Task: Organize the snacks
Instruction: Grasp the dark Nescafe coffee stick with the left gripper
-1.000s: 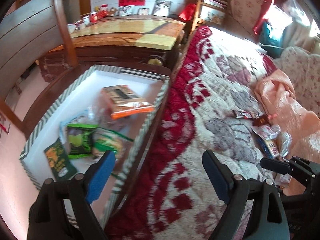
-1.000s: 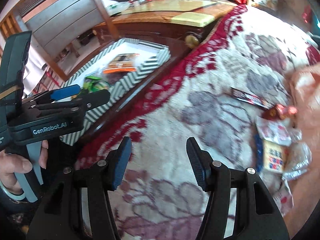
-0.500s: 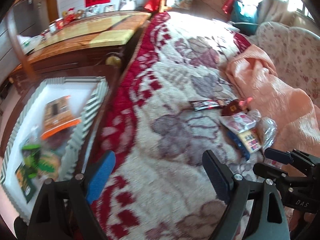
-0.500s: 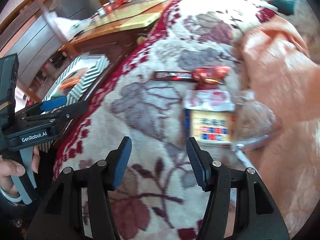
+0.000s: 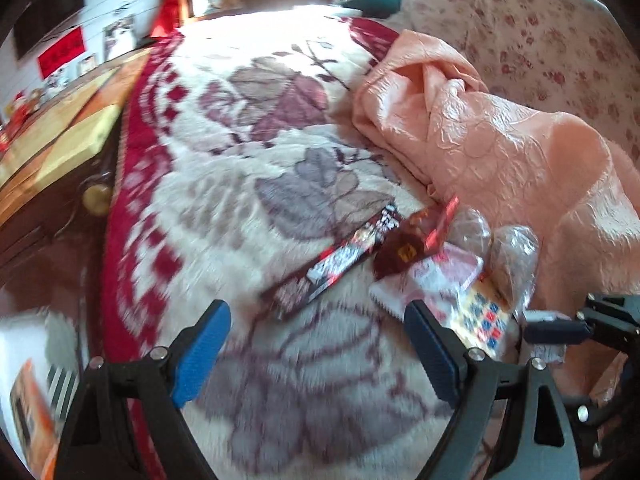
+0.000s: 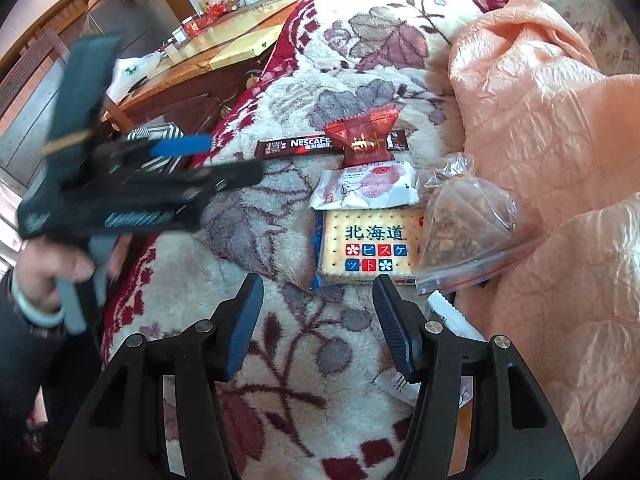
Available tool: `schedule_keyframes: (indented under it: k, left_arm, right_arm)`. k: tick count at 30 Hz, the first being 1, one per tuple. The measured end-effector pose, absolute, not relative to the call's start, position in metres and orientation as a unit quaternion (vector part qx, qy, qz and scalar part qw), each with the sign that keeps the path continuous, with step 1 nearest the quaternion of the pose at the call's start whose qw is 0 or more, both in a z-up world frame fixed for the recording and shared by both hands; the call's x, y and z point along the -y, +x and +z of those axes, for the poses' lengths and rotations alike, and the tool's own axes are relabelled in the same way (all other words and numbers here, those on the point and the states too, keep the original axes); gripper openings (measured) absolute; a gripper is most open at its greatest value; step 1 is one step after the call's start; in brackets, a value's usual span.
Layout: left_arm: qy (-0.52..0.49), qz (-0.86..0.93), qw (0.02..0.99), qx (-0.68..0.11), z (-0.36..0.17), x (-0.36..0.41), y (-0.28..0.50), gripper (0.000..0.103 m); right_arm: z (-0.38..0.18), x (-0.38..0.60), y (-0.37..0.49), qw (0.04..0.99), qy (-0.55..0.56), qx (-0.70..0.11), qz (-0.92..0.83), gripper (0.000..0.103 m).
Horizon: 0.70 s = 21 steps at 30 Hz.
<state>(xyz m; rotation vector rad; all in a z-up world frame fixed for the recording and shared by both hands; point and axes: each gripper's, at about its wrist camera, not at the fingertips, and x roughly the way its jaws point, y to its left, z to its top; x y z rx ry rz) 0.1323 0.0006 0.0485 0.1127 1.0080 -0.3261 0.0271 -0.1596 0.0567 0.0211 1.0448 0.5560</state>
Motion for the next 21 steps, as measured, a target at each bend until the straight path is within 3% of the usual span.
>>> schedule_keyframes:
  k: [8,15,21]
  left_arm:
    - [0.095,-0.171,0.837,-0.510,0.017,0.023,0.170,0.089]
    - [0.056,-0.170,0.847,-0.501,0.018,0.015,0.177,0.025]
    - [0.025,-0.139,0.857,-0.496,0.022,-0.010,0.162,0.022]
  right_arm:
    - [0.049,0.167,0.035,0.828,0.018,-0.499,0.255,0.057]
    - [0.054,0.166,0.046,0.834,0.028,-0.486,0.259,0.057]
    - [0.065,0.157,0.077,0.855,0.014,-0.460,0.240,0.057]
